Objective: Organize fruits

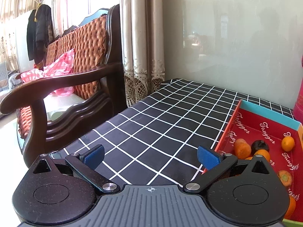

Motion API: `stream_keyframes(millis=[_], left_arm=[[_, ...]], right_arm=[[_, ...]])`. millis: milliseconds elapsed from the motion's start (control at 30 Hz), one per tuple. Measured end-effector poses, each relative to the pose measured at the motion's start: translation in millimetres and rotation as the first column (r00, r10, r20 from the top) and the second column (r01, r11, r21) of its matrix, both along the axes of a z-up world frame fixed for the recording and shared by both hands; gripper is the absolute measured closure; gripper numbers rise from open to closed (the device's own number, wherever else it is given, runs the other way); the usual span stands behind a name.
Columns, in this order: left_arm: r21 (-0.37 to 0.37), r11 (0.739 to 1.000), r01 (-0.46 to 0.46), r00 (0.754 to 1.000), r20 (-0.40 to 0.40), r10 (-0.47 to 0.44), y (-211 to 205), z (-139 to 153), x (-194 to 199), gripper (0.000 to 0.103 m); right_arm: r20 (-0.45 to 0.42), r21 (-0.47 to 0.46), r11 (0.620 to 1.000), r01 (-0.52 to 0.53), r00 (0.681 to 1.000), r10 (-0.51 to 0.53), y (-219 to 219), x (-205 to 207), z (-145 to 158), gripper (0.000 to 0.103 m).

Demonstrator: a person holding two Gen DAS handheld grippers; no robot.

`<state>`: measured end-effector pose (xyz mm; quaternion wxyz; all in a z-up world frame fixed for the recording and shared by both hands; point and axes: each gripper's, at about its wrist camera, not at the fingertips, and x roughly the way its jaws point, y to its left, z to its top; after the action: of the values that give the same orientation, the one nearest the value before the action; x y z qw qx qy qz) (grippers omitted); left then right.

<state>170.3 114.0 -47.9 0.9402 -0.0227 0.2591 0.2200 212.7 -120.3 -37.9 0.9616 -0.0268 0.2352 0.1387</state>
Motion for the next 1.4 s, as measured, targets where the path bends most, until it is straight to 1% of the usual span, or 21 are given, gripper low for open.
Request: stream_keyframes(millis=[233,367,433,533,567,633,667,700,767,800,833,900,933,1000,1067,1167,1233,1400], left_arm=[[0.012,1.000,0.007,1.000,-0.008,-0.007,4.7,-0.2,-5.5,0.000],[0.015,1.000,0.007,1.000,-0.010,-0.007,7.5,-0.1,-6.0,0.000],[0.008,1.000,0.010,1.000,-0.007,-0.010,8.5,0.2,-6.8,0.000],[0.003,1.000,0.020,1.000,0.000,-0.020,7.2,1.4,-7.5,0.000],[0.003,1.000,0.026,1.000,0.003,-0.026,6.1,2.3,-7.9,0.000],[0.006,0.999,0.044,0.999,0.013,-0.044,3.2,4.3,-9.2,0.000],[0.009,0.999,0.054,0.998,0.019,-0.054,1.3,5.7,-10.5,0.000],[0.013,0.998,0.067,0.997,0.026,-0.067,-0.9,7.3,-12.3,0.000],[0.022,0.994,0.103,0.994,0.033,-0.104,-6.4,12.2,-16.2,0.000],[0.027,0.992,0.126,0.991,0.036,-0.127,-9.5,16.1,-19.3,0.000],[0.030,0.989,0.143,0.989,0.041,-0.144,-12.5,20.6,-24.8,0.000],[0.029,0.983,0.181,0.982,0.053,-0.182,-18.6,29.8,-40.4,0.000],[0.024,0.979,0.202,0.978,0.054,-0.203,-21.4,35.0,-48.4,0.000],[0.015,0.969,0.245,0.968,0.044,-0.246,-28.8,44.1,-63.5,0.000],[0.010,0.959,0.283,0.958,0.034,-0.284,-36.0,52.9,-78.6,0.000],[0.008,0.948,0.319,0.947,0.022,-0.319,-43.3,64.2,-99.1,0.000],[0.004,0.943,0.332,0.943,0.017,-0.332,-46.0,70.3,-110.7,0.000],[0.005,0.939,0.344,0.939,0.020,-0.344,-47.7,79.0,-135.8,0.000]], right_arm=[[-0.023,-0.071,0.997,-0.037,0.999,0.036,27.5,-12.8,-5.8,0.072],[-0.012,-0.110,0.994,-0.026,1.000,0.025,34.5,-17.4,-7.6,0.069],[-0.005,-0.107,0.994,-0.017,1.000,0.016,35.2,-18.5,-7.4,0.069],[0.012,-0.076,0.997,0.010,1.000,-0.009,26.9,-26.8,-0.4,0.068],[0.017,-0.062,0.998,0.022,1.000,-0.021,23.9,-29.7,1.8,0.066],[0.024,-0.032,0.998,0.056,0.998,-0.055,16.8,-39.4,5.8,0.056],[0.030,-0.019,0.997,0.078,0.997,-0.077,12.8,-46.3,8.0,0.048],[0.042,-0.006,0.995,0.101,0.994,-0.101,8.2,-54.9,10.7,0.043],[0.059,0.012,0.990,0.142,0.988,-0.142,-0.1,-72.8,17.0,0.039],[0.061,0.021,0.986,0.164,0.984,-0.165,-3.8,-81.4,19.8,0.033],[0.063,0.033,0.982,0.188,0.980,-0.190,-8.2,-90.8,23.1,0.030],[0.067,0.062,0.969,0.239,0.968,-0.243,-16.6,-109.6,29.7,0.019],[0.064,0.076,0.962,0.262,0.961,-0.267,-20.1,-118.5,32.8,0.016],[0.041,0.098,0.945,0.312,0.948,-0.317,-25.9,-133.4,38.1,0.006],[0.012,0.126,0.932,0.340,0.939,-0.344,-29.9,-145.9,42.7,0.006],[-0.009,0.152,0.925,0.347,0.937,-0.350,-29.4,-163.6,48.6,0.006],[-0.002,0.143,0.922,0.359,0.932,-0.362,-26.4,-175.1,51.5,0.006],[0.009,0.123,0.926,0.358,0.932,-0.362,-14.1,-197.7,57.2,0.006]])
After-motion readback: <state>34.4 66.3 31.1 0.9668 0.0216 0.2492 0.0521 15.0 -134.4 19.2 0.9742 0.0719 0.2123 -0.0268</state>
